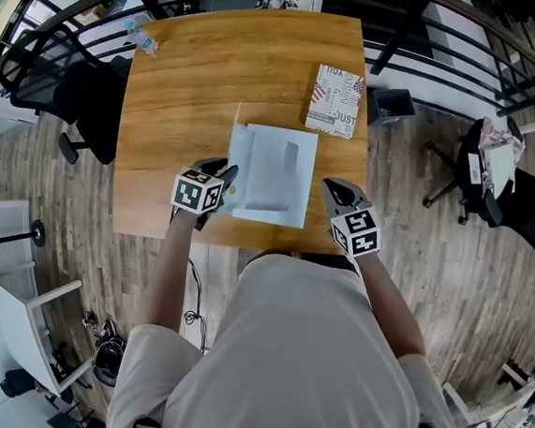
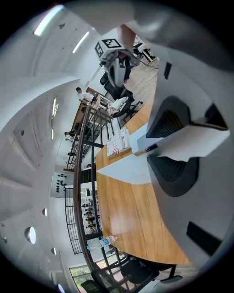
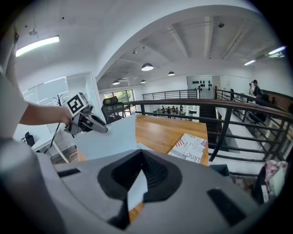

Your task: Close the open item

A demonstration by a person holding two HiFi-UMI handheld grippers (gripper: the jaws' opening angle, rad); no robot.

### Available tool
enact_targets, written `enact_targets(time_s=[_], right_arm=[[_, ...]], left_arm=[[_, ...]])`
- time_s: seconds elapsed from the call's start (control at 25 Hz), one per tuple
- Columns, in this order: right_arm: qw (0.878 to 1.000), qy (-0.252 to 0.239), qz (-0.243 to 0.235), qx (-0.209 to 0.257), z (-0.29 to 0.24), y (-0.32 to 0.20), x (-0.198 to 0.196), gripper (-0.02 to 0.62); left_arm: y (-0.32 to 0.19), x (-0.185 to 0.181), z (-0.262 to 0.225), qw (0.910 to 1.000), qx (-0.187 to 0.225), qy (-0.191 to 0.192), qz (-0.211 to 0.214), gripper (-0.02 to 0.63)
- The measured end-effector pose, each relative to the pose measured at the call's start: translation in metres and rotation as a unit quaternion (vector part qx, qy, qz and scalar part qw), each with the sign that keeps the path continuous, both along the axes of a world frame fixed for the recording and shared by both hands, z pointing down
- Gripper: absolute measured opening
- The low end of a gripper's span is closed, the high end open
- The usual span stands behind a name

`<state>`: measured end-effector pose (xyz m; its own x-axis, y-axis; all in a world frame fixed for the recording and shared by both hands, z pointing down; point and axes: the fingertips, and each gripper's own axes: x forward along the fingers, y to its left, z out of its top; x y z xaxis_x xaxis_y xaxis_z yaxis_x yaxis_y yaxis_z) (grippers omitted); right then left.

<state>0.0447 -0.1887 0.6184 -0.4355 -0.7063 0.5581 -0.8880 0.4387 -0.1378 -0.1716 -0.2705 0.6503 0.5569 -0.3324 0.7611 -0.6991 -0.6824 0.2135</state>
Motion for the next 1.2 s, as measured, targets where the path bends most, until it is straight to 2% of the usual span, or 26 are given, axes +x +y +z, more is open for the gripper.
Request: enact_targets(time_s=[0.64, 1.2], right_arm=[[1.000, -0.001, 0.006, -0.008, 0.009, 0.012, 0.043, 0.003], [1.000, -0.004, 0.001, -0.025, 0.020, 0.013, 0.048, 0.002]], left_arm=[[0.025, 0.069, 0.017, 0.9988, 0.024, -0.042, -0.010, 0.146], [0.038, 0.113, 0.043, 0.9996, 0.009, -0.027, -0.001, 0.164]])
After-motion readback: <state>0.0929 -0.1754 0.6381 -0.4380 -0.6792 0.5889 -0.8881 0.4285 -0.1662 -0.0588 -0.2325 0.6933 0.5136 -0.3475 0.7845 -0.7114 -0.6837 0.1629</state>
